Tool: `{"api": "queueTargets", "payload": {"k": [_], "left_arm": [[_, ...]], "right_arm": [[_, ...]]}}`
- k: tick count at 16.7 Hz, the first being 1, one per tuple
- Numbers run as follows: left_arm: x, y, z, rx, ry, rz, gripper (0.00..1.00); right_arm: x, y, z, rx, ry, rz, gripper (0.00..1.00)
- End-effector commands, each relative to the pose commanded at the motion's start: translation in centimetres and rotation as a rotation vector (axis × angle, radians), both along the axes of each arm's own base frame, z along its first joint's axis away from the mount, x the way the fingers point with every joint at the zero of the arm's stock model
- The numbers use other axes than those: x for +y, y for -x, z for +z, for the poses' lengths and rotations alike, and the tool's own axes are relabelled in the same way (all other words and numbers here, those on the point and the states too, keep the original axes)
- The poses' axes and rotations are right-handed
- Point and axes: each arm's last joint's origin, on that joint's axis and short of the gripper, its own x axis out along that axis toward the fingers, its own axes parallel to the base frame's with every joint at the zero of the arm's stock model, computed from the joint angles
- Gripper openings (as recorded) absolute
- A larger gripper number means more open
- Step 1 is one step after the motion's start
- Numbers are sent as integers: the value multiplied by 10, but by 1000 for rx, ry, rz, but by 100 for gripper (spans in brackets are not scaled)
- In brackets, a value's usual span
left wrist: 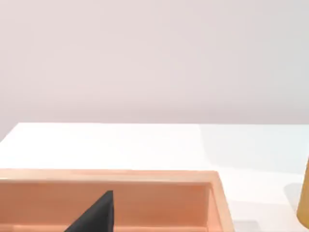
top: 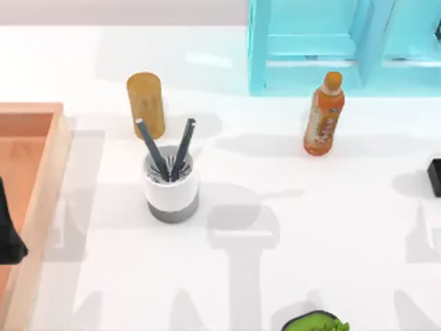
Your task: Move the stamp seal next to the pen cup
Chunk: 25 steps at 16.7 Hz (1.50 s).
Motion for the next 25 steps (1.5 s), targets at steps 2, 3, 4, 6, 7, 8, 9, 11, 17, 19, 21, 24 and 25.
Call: {"api": "queueTargets", "payload": {"k": [2,3,4,6,7,8,9,11,17,19,21,24,25], "left_arm": [[0,0,0,0,0,0,100],[0,0,0,0,0,0,100],[0,0,0,0,0,0,100],[0,0,0,0,0,0,100],[0,0,0,0,0,0,100],[0,0,0,0,0,0,100],[0,0,0,0,0,0,100],[0,0,0,0,0,0,100],[0,0,0,0,0,0,100],[0,0,0,0,0,0,100],[0,0,0,0,0,0,100],[0,0,0,0,0,0,100],[0,0,0,0,0,0,100]], "right_arm": [[0,0,0,0,0,0,100],[0,0,2,9,0,0,100],[0,0,5,28,0,-1,100],[0,-1,18,94,1,-2,100],[0,-2,28,138,1,-3,100],[0,-5,39,188,2,-4,100],[0,-9,52,245,3,-5,100],[0,-23,80,381,4,-7,100],[-1,-120,138,880,4,-12,100],[-2,-161,139,1045,2,-12,100],[-3,-200,133,1198,0,-11,100],[-4,-246,114,1387,-3,-10,100],[-5,-257,108,1437,-4,-10,100]]}}
